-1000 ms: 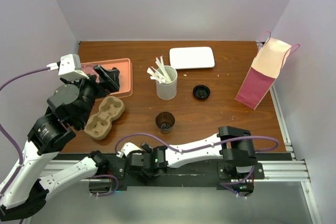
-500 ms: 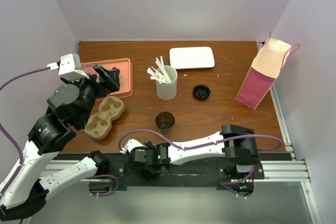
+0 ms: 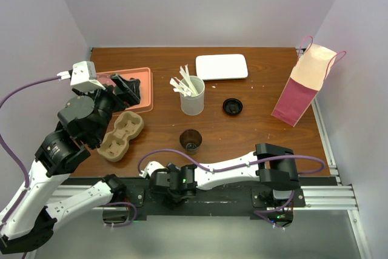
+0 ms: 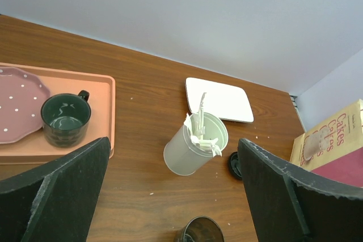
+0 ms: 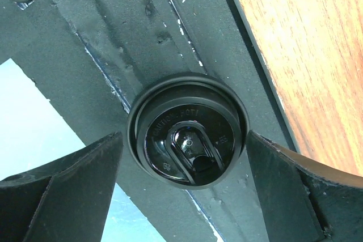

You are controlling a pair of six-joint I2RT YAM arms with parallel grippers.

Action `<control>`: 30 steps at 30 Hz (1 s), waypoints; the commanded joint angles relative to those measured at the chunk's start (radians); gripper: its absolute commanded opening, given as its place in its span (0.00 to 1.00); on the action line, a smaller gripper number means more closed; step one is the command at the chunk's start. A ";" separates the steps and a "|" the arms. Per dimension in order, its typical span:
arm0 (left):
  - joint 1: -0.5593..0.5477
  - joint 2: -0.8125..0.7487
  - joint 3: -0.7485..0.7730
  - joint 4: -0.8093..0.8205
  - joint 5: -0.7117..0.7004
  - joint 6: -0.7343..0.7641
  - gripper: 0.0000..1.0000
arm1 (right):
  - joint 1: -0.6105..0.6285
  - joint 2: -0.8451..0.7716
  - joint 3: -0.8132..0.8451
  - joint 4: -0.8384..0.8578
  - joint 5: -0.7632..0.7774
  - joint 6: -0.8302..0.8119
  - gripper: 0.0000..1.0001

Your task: Pack the takeout coffee

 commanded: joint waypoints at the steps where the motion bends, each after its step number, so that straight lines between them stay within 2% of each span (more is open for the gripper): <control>1: -0.001 0.002 -0.002 0.049 -0.013 0.023 1.00 | -0.002 -0.033 -0.004 0.028 -0.012 0.016 0.92; 18: 0.001 0.001 -0.014 0.057 -0.011 0.045 1.00 | -0.002 -0.012 0.006 0.026 -0.009 0.015 0.85; 23: 0.001 0.002 -0.016 0.062 -0.010 0.046 1.00 | -0.005 0.000 0.030 -0.003 0.019 0.010 0.94; 30: 0.001 0.002 -0.014 0.071 -0.010 0.058 1.00 | -0.003 0.014 0.062 -0.018 0.019 -0.004 0.96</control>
